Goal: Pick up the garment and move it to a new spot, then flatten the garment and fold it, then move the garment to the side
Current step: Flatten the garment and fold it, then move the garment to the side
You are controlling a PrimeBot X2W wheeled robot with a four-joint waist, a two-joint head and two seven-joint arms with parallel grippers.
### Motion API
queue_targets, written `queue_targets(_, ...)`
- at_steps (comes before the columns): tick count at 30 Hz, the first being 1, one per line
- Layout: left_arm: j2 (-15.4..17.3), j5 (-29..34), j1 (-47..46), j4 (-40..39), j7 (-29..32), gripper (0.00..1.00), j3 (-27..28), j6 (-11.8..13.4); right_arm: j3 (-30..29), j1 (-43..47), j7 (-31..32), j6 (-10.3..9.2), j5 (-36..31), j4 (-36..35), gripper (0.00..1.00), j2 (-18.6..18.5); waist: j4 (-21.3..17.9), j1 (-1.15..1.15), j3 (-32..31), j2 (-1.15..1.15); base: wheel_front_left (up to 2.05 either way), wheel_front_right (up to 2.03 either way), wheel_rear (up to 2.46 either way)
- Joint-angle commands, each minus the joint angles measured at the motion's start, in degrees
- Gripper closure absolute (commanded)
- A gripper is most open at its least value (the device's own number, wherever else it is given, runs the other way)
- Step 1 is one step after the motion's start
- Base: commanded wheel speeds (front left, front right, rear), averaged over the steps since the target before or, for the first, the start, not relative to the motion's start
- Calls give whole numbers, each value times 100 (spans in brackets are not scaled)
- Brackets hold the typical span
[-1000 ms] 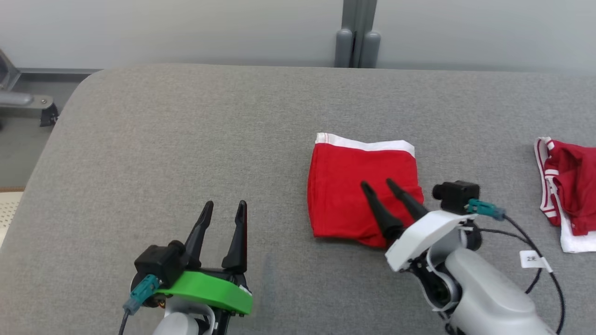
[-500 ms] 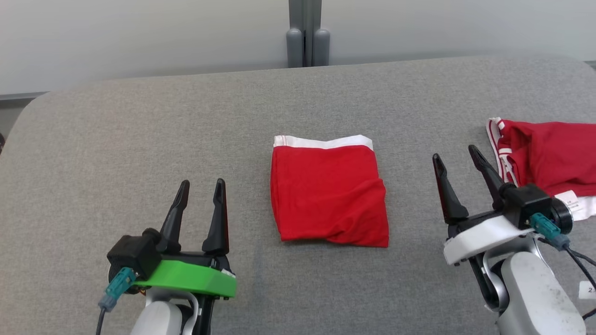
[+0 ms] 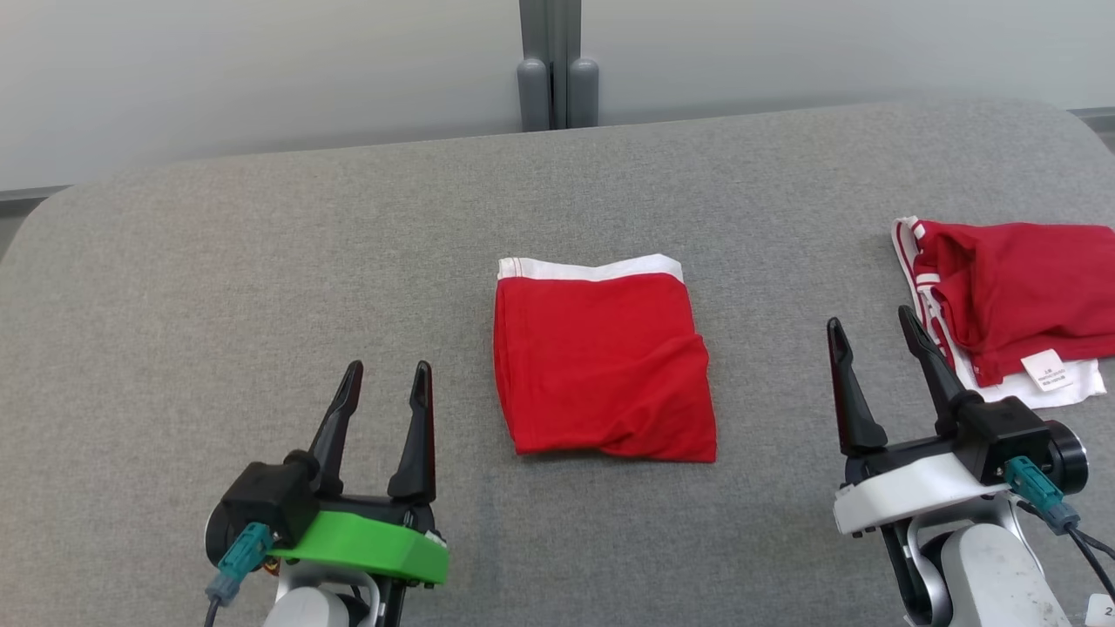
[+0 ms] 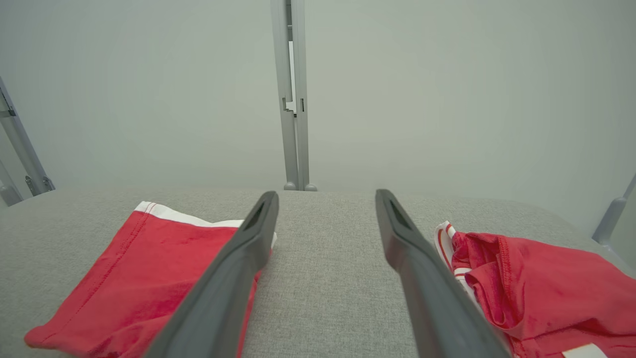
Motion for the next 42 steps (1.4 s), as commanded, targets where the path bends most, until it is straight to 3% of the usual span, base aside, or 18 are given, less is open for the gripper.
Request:
queue_targets(1, 15, -21, 53, -9, 0, 0, -4, 45, -20, 32, -13, -3, -21, -20, 0, 7, 19, 0, -5, 0, 0, 0, 0)
queue_targets(11, 15, -80, -106, -1, 0, 0, -184, 15, -10, -171, -13, -3, -32, 238, 0, 30, 290, 0, 232, 0, 0, 0, 0)
queue_targets(17, 15, -171, -281, 3, 0, 0, -334, 24, 202, -550, 316, -3, -77, 806, 0, 29, 649, 0, 549, 0, 0, 0, 0)
queue_targets(28, 15, -288, -492, 79, 0, 0, -552, 56, 86, -1293, 1095, -3, 281, 2074, 0, 24, 1260, 0, 885, 0, 0, 0, 0)
queue_targets(41, 15, -307, -517, 89, 0, 0, -582, 73, 274, -1699, 1415, -3, 612, 3108, 0, 40, 1315, 0, 869, 0, 0, 0, 0)
queue_targets(42, 15, -299, -515, 92, 0, 0, -583, 70, 337, -1719, 1402, -2, 616, 3168, 60, 46, 1285, 0, 855, 0, 0, 0, 0)
